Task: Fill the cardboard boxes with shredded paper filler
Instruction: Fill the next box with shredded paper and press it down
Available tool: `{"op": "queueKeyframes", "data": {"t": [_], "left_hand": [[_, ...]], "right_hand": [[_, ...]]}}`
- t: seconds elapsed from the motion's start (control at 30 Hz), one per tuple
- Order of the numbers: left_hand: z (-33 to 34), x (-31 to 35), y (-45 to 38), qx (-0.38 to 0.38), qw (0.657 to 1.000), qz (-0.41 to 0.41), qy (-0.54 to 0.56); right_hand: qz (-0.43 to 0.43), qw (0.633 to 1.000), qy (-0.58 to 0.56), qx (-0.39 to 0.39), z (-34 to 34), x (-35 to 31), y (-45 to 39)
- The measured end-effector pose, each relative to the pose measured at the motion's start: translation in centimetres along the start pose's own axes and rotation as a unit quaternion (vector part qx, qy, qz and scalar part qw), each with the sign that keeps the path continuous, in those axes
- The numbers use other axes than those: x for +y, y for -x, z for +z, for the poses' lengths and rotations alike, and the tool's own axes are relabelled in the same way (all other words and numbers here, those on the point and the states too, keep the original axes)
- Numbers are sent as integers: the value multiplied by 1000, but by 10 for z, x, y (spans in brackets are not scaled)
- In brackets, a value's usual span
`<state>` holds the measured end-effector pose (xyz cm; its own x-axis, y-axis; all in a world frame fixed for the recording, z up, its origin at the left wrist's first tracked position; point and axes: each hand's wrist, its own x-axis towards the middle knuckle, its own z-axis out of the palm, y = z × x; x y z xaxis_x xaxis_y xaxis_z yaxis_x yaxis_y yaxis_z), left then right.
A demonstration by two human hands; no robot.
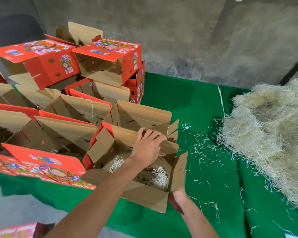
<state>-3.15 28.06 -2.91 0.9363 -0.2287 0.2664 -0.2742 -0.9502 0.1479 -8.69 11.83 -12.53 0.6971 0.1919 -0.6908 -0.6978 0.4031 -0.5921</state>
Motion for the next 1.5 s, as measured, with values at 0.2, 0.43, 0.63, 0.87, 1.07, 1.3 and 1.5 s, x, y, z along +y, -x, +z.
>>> {"op": "queueKeyframes", "data": {"t": [0.2,0.43,0.63,0.87,1.07,1.3,1.5], "left_hand": [[-4,-30,7,6,999,-44,-21],[-6,-40,6,5,999,-44,10],[-14,-46,2,5,994,-51,95],[-24,-45,0,-1,986,-71,152],[-24,-35,-2,-23,989,-88,120],[-19,-25,-11,-38,993,-87,76],[-9,-23,-20,6,992,-93,85]], "right_hand": [[7,998,65,6,60,19,-12],[-26,998,3,-49,93,39,-34],[-67,998,10,1,118,45,-43],[-75,997,29,4,147,44,-55],[-32,998,44,-29,152,51,-54],[-21,994,106,34,81,1,-54],[-87,988,70,102,51,-49,-67]]}}
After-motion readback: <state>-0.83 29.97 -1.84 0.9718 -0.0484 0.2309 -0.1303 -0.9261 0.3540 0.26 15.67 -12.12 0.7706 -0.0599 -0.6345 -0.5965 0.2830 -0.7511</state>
